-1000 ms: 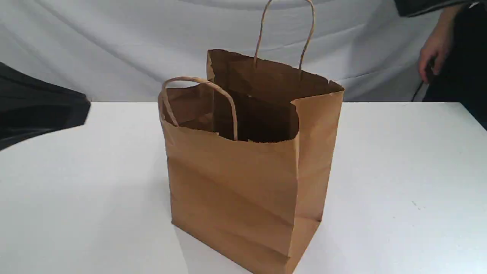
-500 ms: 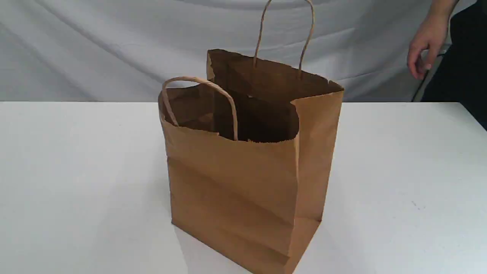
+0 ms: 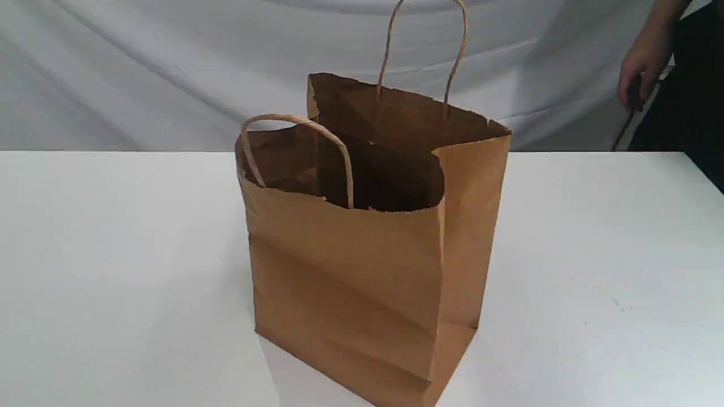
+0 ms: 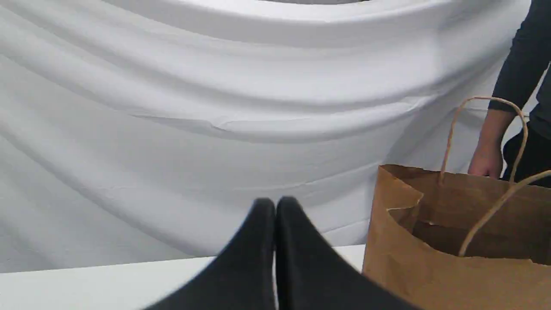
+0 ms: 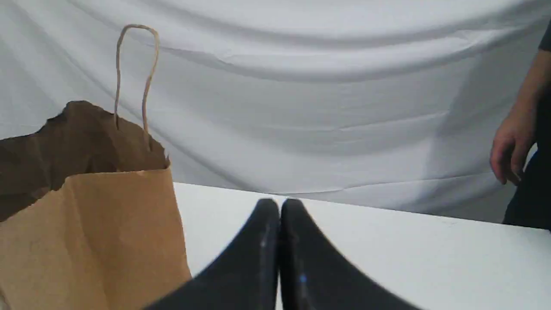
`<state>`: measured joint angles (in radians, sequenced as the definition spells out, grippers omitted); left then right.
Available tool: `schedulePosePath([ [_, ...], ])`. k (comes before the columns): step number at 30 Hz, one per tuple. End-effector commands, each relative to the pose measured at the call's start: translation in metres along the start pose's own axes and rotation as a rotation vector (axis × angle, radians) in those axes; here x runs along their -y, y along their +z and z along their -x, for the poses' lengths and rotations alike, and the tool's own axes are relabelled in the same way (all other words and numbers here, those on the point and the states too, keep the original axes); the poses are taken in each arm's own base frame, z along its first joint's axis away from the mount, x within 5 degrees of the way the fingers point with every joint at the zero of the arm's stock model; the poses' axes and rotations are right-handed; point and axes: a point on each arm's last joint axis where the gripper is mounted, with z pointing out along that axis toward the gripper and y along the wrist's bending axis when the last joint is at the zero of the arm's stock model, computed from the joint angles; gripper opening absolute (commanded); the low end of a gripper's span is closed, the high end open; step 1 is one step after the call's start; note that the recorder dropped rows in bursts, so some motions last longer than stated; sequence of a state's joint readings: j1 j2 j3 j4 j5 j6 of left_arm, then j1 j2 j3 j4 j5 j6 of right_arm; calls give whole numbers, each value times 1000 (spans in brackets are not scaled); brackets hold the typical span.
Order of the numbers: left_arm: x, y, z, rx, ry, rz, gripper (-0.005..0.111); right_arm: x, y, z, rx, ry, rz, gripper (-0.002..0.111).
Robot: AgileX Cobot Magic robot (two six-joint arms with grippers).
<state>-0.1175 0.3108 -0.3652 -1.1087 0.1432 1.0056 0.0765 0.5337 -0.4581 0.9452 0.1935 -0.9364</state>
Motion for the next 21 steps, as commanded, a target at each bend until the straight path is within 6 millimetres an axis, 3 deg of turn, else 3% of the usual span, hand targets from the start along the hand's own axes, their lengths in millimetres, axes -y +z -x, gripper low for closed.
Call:
schedulePosePath([
  [1,2,-1,-2,-12,-19,-18,0,2,-1,1,16,2,-19,0],
  [21,1,-1,-2,-7,-15,-10,0,2,-1,1,16,2,-19,0],
])
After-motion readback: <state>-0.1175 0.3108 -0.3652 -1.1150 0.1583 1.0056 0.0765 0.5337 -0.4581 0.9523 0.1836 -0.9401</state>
